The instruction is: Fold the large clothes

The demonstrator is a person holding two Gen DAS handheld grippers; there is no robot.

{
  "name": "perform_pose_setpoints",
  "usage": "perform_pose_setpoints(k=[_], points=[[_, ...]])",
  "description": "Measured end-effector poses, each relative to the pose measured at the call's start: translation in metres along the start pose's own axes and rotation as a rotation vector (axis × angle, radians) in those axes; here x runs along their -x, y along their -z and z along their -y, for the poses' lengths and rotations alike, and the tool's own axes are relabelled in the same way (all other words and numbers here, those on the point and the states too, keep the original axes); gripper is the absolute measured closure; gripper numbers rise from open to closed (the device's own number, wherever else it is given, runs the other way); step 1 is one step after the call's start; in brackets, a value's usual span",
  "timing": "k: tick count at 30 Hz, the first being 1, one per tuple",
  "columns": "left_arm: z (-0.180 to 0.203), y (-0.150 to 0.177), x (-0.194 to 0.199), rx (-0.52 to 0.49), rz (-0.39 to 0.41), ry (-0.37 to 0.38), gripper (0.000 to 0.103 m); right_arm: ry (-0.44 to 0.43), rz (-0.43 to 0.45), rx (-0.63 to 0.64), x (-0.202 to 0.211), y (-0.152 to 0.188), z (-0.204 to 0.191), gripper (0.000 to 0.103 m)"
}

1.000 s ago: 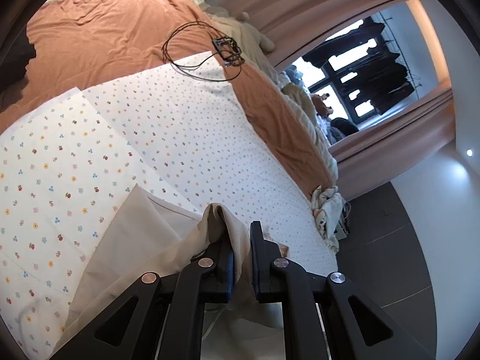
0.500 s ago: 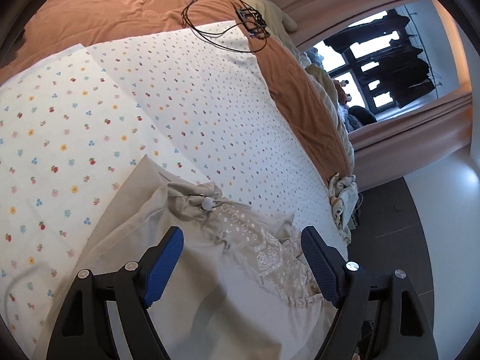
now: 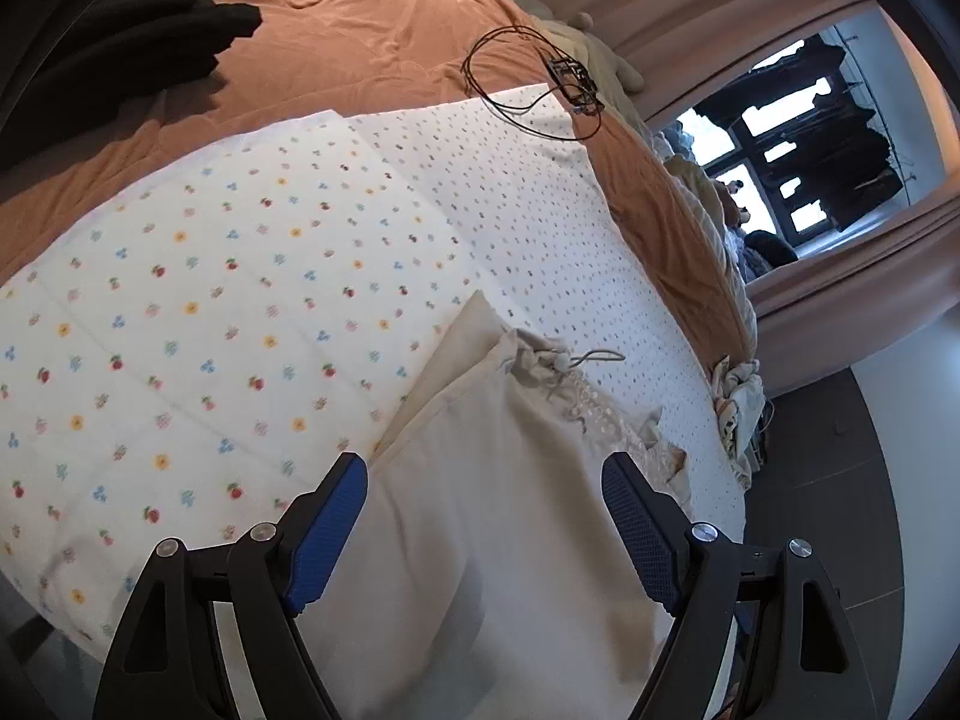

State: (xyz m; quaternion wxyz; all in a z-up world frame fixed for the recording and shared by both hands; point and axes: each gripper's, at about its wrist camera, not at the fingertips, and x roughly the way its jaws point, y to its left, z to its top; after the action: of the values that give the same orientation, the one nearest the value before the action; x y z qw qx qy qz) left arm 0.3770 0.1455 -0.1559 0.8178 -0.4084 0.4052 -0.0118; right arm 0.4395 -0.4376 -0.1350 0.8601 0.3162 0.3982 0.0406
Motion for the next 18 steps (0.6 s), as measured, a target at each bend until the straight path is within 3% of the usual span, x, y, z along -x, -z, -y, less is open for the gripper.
perform_pose_setpoints(k=[3,9,12,14,18], points=[[-0.018,0.012,0.008,0.01,-0.002,-0.019,0.025,0.004,-0.029,0.047,-0.006,0.008,-0.015,0.045],[-0.045,0.035,0.014,0.052,-0.031,-0.046,0.043,0.051,-0.093,0.125,-0.023,0.028,-0.039,0.045],[-0.055,0.047,0.012,0.063,-0.051,-0.061,0.056,0.06,-0.127,0.163,-0.033,0.038,-0.05,0.045],[-0.058,0.055,0.007,0.047,-0.081,-0.069,0.072,0.073,-0.155,0.191,-0.042,0.046,-0.055,0.045],[-0.071,0.064,0.007,0.052,-0.095,-0.086,0.076,0.108,-0.226,0.234,-0.064,0.061,-0.062,0.045]])
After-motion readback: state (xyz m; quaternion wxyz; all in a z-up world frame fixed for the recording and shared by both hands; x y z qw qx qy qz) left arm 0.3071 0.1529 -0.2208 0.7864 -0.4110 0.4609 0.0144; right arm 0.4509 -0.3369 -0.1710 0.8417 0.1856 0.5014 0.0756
